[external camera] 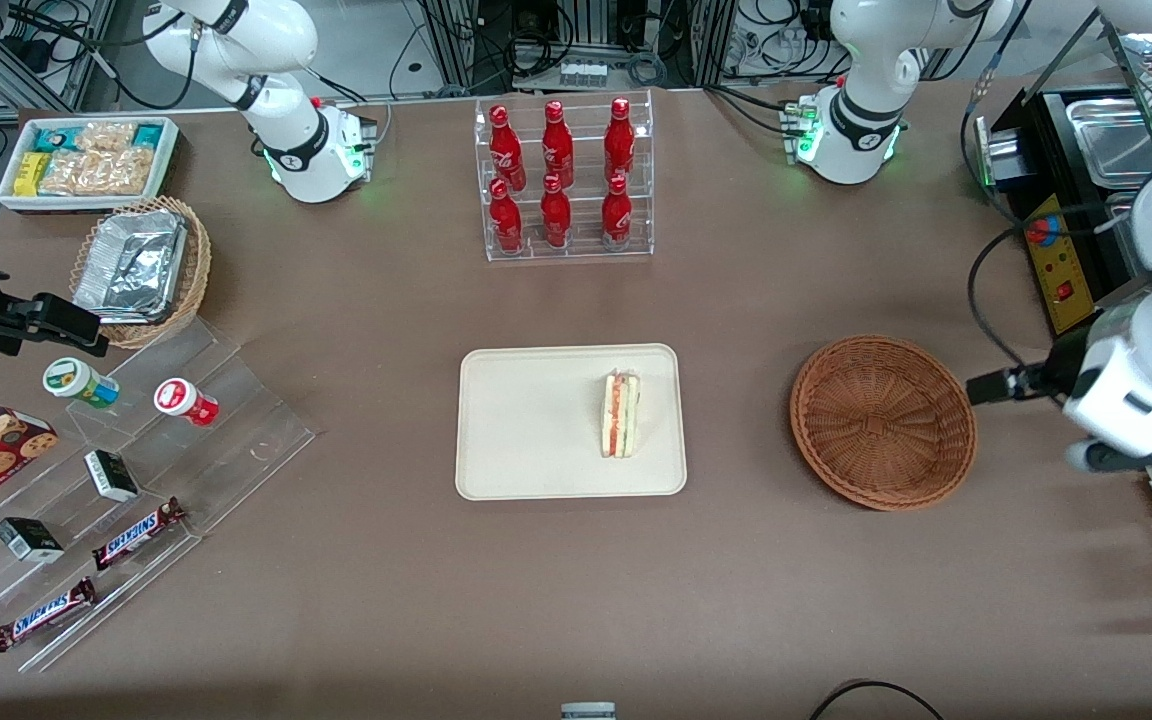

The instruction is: Place sandwich from basket to tray

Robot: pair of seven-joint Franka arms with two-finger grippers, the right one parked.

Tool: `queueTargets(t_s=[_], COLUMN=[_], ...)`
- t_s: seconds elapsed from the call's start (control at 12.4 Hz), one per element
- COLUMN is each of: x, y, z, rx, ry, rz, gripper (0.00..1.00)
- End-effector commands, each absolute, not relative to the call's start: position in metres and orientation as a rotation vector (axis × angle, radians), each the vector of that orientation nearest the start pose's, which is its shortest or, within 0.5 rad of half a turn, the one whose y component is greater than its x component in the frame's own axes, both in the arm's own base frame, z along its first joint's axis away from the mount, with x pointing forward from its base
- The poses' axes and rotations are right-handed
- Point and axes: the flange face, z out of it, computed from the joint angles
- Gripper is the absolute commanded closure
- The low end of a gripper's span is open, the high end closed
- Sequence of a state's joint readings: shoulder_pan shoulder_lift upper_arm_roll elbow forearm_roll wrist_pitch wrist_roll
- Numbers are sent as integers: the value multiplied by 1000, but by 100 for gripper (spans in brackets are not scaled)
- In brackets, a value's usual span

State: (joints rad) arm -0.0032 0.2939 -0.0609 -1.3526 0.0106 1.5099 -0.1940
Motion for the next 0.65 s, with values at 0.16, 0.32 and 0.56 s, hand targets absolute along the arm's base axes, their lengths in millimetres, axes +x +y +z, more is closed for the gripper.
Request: queueTargets(t_s=[0.16, 0.32, 0.56], x=[577, 562, 549], y=[-28, -27, -20], z=[606, 625, 638], rx=[-3110, -3104, -3075], ry=[-150, -137, -43], rz=[198, 177, 193], gripper=[0, 0, 0])
